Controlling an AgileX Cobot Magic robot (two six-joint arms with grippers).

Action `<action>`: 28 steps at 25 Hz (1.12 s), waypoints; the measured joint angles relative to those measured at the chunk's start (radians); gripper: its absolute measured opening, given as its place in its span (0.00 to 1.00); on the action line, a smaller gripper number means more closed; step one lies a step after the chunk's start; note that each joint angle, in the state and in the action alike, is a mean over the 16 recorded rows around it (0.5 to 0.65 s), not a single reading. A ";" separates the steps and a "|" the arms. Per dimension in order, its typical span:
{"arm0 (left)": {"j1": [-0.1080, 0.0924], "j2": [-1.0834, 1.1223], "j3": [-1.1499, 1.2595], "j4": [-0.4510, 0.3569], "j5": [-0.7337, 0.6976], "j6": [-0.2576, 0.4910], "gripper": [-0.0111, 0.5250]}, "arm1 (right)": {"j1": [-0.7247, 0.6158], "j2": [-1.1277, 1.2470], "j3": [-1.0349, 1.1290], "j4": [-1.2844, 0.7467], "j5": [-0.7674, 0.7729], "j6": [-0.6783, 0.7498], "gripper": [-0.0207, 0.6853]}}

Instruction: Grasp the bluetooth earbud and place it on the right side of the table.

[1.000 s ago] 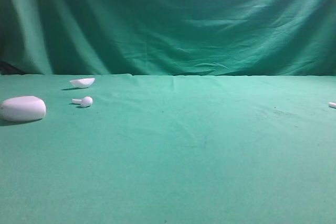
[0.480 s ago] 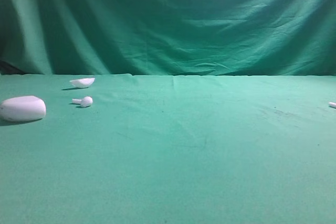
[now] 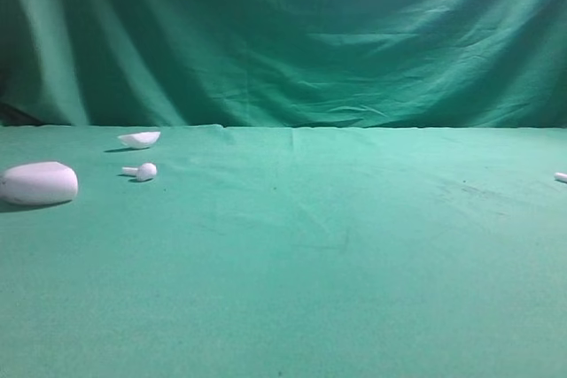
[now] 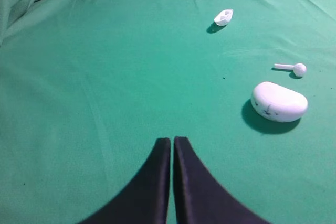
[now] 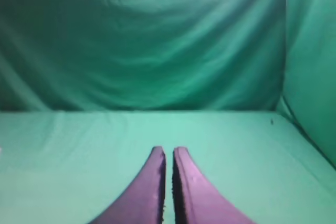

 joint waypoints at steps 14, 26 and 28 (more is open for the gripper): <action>0.000 0.000 0.000 0.000 0.000 0.000 0.02 | -0.033 -0.020 0.285 -0.014 -0.065 0.015 0.09; 0.000 0.000 0.000 0.000 0.000 0.000 0.02 | -0.033 -0.020 0.286 -0.014 -0.022 0.023 0.10; 0.000 0.000 0.000 0.000 0.000 0.000 0.02 | -0.033 -0.020 0.286 -0.014 -0.022 0.023 0.10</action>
